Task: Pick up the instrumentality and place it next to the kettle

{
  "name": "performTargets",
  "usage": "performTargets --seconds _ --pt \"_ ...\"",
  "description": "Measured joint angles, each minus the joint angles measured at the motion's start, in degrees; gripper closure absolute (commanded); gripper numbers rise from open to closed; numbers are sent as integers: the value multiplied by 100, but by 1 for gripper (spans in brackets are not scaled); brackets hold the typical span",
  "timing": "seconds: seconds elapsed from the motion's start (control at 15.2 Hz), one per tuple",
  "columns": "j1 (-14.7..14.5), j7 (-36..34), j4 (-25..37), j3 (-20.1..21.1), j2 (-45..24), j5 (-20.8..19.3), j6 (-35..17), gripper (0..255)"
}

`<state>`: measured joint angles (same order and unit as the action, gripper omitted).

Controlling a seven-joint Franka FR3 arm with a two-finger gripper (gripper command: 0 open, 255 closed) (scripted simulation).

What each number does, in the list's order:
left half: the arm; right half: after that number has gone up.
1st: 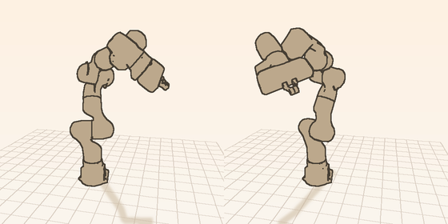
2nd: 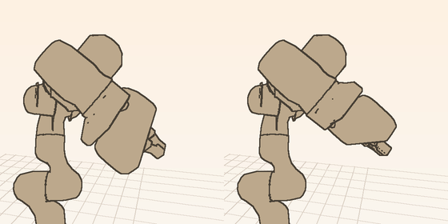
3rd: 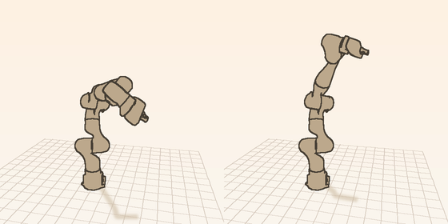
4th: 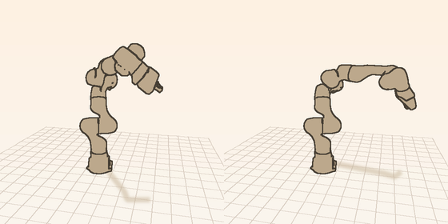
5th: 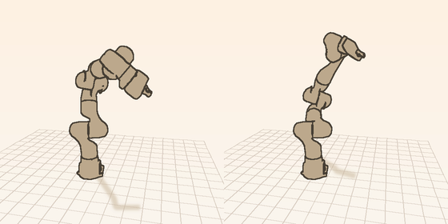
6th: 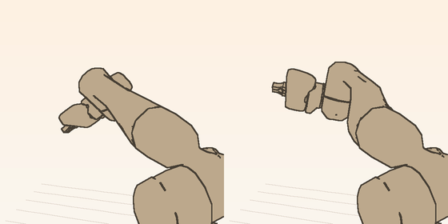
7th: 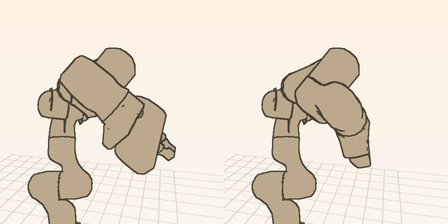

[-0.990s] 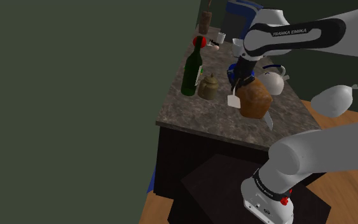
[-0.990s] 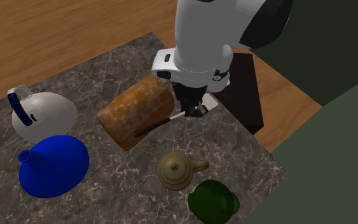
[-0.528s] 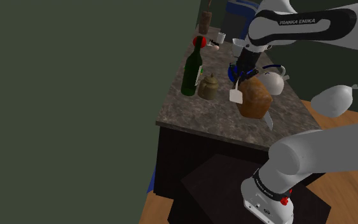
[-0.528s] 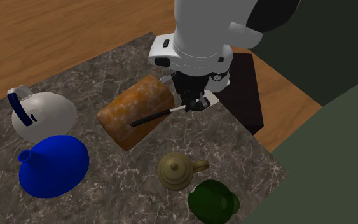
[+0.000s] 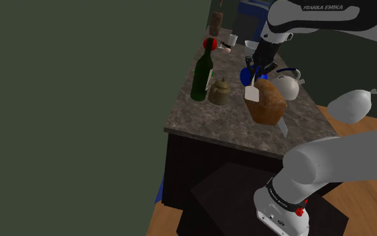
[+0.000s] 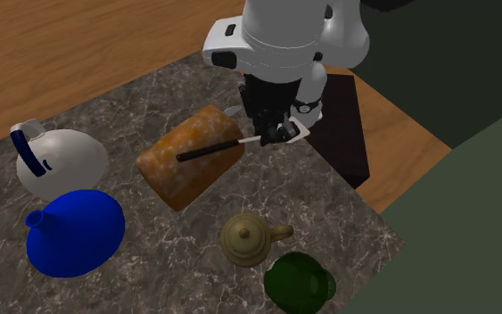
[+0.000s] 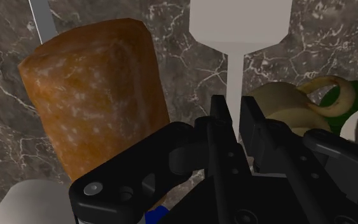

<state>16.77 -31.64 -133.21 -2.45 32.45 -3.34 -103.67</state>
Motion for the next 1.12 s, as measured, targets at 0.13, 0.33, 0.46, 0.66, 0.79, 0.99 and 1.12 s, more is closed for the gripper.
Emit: performTargets --seconds 0.13,0.33,0.46,0.66,0.79,0.99,1.12 --pt "3 16 162 -5 -4 0 157 255" --pt "0 20 374 2 -5 6 369 255" --pt "59 179 400 -125 34 -55 426 255" --pt "195 565 466 -442 -9 -203 426 255" --pt "293 837 472 -661 25 -308 446 255" --pt "428 1251 507 -1005 -50 -456 370 255" --pt "505 1531 622 -1242 -186 -535 322 255"
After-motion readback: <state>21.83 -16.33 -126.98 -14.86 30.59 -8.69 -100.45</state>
